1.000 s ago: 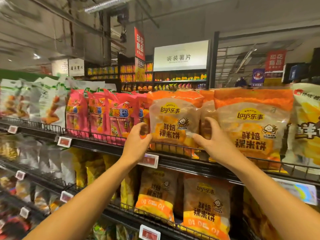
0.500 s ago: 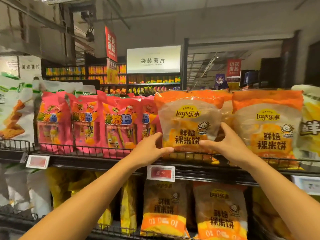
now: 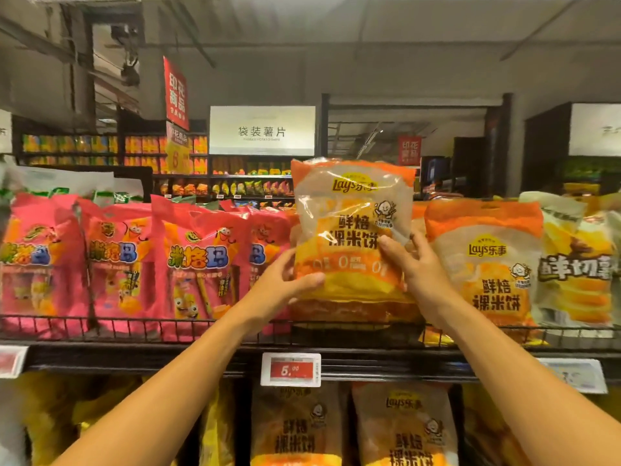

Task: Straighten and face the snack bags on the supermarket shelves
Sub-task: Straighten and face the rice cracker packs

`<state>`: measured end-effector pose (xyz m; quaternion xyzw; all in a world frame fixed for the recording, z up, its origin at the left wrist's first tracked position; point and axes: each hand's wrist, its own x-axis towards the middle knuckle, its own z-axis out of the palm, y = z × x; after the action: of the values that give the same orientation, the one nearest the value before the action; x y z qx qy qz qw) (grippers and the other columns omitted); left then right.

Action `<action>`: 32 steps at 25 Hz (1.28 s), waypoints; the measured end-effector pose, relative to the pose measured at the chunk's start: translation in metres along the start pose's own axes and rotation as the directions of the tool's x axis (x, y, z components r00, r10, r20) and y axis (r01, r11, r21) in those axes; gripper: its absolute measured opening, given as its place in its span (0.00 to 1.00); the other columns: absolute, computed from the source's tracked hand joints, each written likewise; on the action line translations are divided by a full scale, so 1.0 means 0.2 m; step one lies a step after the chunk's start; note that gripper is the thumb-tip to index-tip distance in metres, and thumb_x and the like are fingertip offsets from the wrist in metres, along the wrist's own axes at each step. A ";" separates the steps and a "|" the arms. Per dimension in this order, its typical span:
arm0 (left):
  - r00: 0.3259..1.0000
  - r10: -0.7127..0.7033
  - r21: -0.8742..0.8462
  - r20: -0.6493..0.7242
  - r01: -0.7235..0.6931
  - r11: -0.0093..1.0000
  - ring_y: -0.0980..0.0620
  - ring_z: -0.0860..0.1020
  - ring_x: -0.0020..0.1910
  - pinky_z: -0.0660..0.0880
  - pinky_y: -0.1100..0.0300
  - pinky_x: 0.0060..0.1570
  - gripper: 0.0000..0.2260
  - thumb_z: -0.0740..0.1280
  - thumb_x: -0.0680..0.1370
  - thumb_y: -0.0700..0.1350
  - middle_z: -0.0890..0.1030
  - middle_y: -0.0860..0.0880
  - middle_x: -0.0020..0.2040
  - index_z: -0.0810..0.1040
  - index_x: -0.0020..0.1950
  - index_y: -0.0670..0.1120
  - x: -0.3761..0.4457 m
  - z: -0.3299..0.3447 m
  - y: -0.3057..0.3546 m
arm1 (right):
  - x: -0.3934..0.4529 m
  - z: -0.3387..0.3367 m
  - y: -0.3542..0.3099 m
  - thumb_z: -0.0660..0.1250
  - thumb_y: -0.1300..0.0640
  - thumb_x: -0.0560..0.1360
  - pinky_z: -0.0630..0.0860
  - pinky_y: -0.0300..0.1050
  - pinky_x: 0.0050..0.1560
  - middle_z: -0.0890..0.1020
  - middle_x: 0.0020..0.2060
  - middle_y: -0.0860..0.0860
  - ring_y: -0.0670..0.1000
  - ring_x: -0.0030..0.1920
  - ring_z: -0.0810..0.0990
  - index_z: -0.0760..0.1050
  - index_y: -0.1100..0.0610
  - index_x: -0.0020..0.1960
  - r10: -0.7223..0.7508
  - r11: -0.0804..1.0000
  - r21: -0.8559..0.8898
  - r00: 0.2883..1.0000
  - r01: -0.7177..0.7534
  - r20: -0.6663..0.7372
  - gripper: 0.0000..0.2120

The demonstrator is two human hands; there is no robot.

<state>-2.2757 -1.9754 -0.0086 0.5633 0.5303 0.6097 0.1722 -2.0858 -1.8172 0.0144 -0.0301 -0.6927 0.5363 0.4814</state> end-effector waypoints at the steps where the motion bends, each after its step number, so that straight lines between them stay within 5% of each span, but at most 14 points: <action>1: 1.000 -0.019 -0.001 0.021 0.019 1.000 0.51 0.81 0.60 0.80 0.57 0.52 0.36 0.79 0.64 0.60 0.82 0.52 0.62 0.71 0.69 0.57 0.00 -0.01 -0.02 | 0.00 -0.01 0.02 0.73 0.39 0.67 0.85 0.49 0.47 0.86 0.50 0.43 0.48 0.50 0.86 0.75 0.35 0.56 0.030 0.999 -0.018 0.999 -0.030 0.021 0.18; 4: 0.994 -0.075 0.014 0.077 0.074 0.997 0.49 0.80 0.62 0.77 0.51 0.60 0.38 0.80 0.63 0.59 0.81 0.50 0.63 0.71 0.69 0.55 0.02 -0.04 -0.06 | -0.01 -0.04 0.07 0.72 0.36 0.64 0.83 0.42 0.40 0.85 0.51 0.43 0.46 0.50 0.86 0.72 0.33 0.56 0.067 0.998 -0.019 0.996 -0.067 0.053 0.22; 8: 0.983 -0.150 -0.003 0.102 0.152 0.988 0.49 0.80 0.62 0.78 0.55 0.55 0.34 0.76 0.66 0.63 0.80 0.51 0.64 0.72 0.69 0.54 0.01 -0.03 -0.04 | 0.00 -0.05 0.10 0.71 0.41 0.67 0.80 0.36 0.37 0.87 0.48 0.45 0.46 0.46 0.87 0.71 0.42 0.58 0.076 0.997 0.002 0.992 -0.077 0.101 0.22; 13: 0.983 -0.171 -0.032 0.065 0.173 0.984 0.47 0.80 0.61 0.80 0.58 0.52 0.27 0.73 0.72 0.56 0.81 0.49 0.63 0.73 0.69 0.51 -0.01 -0.03 -0.02 | -0.02 -0.06 0.13 0.73 0.35 0.62 0.81 0.37 0.44 0.84 0.57 0.48 0.44 0.53 0.85 0.71 0.43 0.60 0.108 0.994 -0.026 0.982 -0.105 0.153 0.30; 20: 0.991 -0.126 -0.030 0.051 0.127 0.991 0.53 0.80 0.62 0.75 0.59 0.56 0.32 0.77 0.66 0.53 0.81 0.53 0.63 0.71 0.69 0.59 -0.05 -0.04 0.00 | -0.01 -0.12 0.16 0.85 0.42 0.56 0.79 0.49 0.60 0.81 0.63 0.42 0.48 0.62 0.81 0.64 0.39 0.72 0.097 0.995 -0.015 0.944 -0.098 0.316 0.49; 28: 0.992 -0.105 -0.036 0.070 0.107 0.994 0.49 0.80 0.62 0.78 0.62 0.53 0.35 0.78 0.65 0.48 0.81 0.49 0.64 0.70 0.70 0.55 -0.06 -0.03 0.00 | -0.02 -0.13 0.18 0.85 0.40 0.54 0.82 0.40 0.49 0.82 0.59 0.39 0.45 0.58 0.83 0.71 0.30 0.61 0.059 0.998 0.000 0.954 -0.062 0.294 0.40; 32: 0.992 -0.119 -0.021 0.037 0.120 0.993 0.50 0.79 0.63 0.78 0.60 0.50 0.37 0.78 0.63 0.57 0.80 0.51 0.64 0.71 0.70 0.58 -0.07 -0.03 0.01 | -0.01 -0.13 0.19 0.86 0.44 0.56 0.82 0.45 0.52 0.83 0.60 0.44 0.49 0.60 0.83 0.69 0.41 0.67 0.078 0.993 0.065 0.954 -0.101 0.288 0.44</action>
<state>-2.2755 -1.9896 -0.0125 0.5394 0.5527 0.5943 0.2245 -2.0841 -1.7845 -0.0173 0.0353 -0.7308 0.5833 0.3528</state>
